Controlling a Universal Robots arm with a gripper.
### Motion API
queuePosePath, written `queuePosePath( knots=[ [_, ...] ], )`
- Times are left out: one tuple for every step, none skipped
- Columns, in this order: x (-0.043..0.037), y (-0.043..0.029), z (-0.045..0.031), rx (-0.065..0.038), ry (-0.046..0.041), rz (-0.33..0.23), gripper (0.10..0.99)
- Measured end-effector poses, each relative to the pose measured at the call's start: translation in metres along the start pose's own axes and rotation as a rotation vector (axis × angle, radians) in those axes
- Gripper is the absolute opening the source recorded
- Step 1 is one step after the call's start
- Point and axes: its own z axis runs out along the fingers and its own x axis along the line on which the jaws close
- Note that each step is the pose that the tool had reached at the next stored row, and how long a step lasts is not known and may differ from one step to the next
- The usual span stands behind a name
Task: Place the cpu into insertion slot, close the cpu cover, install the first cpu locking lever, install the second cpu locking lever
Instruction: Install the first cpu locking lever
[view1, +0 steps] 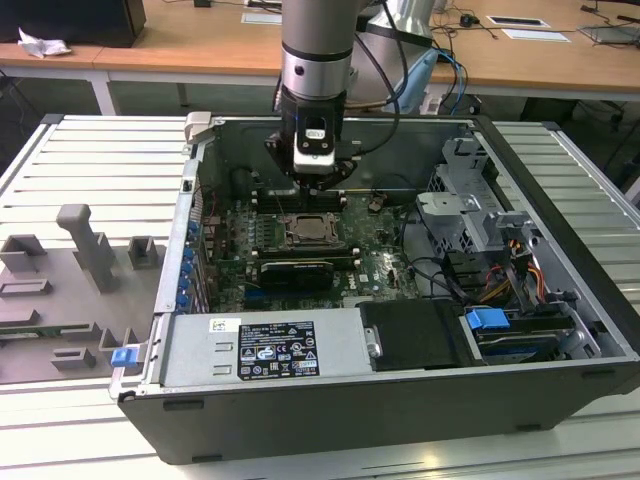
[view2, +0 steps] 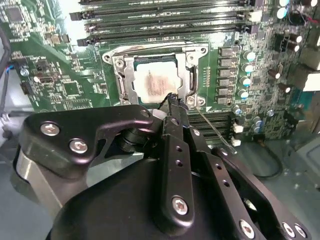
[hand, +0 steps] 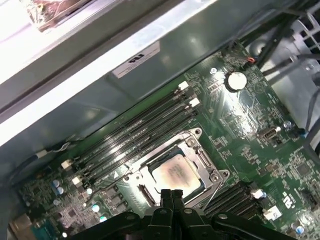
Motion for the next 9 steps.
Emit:
queuePosePath(
  knots=[
    [0.0000,0.0000,0.0000,0.000,0.0003,-0.011,0.106],
    [0.0000,0.0000,0.0000,0.000,0.0007,-0.030,0.106],
    [0.0000,0.0000,0.0001,0.001,0.0014,-0.057,0.106],
    [0.0000,0.0000,0.0001,0.001,0.0017,-0.073,0.106],
    [0.0000,0.0000,0.0001,0.001,0.0020,-0.085,0.106],
    [0.0000,0.0000,0.0001,0.002,0.0026,-0.110,0.106],
    [0.0000,0.0000,0.0001,0.002,0.0030,-0.127,0.106],
    [0.0000,0.0000,0.0002,0.002,0.0033,-0.141,0.106],
    [0.0000,0.0000,0.0002,0.002,0.0038,-0.162,0.106]
  ],
)
